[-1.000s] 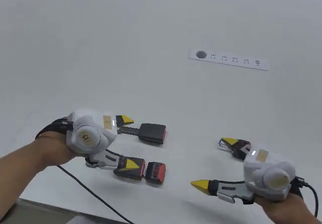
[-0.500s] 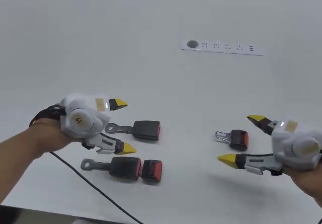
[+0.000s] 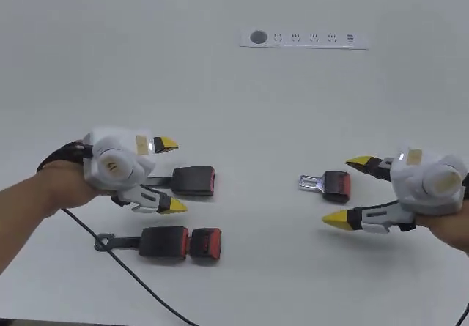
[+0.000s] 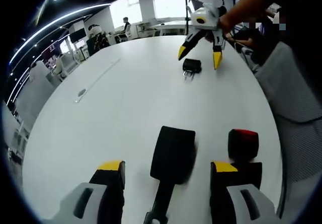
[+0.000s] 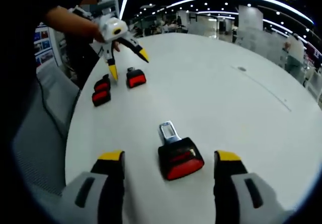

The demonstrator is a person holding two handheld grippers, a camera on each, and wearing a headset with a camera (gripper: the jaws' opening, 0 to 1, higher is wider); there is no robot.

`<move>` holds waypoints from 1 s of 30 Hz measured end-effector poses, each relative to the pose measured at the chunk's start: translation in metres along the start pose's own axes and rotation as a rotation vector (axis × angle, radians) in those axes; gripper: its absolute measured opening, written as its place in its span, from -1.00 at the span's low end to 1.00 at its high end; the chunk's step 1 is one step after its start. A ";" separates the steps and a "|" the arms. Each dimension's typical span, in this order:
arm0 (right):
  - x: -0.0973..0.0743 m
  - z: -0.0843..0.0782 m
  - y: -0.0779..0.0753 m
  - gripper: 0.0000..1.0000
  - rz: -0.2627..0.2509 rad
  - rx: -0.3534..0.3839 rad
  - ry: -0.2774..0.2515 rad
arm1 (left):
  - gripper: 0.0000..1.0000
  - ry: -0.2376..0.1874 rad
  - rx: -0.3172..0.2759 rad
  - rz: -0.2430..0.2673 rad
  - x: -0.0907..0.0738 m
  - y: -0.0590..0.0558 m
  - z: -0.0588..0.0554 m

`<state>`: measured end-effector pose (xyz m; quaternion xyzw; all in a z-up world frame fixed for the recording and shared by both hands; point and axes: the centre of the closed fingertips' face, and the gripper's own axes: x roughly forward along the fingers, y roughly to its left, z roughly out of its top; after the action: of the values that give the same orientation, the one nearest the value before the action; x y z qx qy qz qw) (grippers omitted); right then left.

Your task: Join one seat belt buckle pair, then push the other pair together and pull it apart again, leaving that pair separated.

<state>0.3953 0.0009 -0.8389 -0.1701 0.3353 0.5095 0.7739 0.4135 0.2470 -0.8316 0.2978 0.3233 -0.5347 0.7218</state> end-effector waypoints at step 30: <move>-0.001 -0.006 -0.008 -0.27 0.103 -0.188 0.073 | -0.18 0.065 0.039 -0.132 0.012 -0.014 -0.002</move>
<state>0.4000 -0.0070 -0.8435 -0.2427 0.3223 0.5714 0.7146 0.4025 0.2386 -0.8432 0.3071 0.3549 -0.5772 0.6682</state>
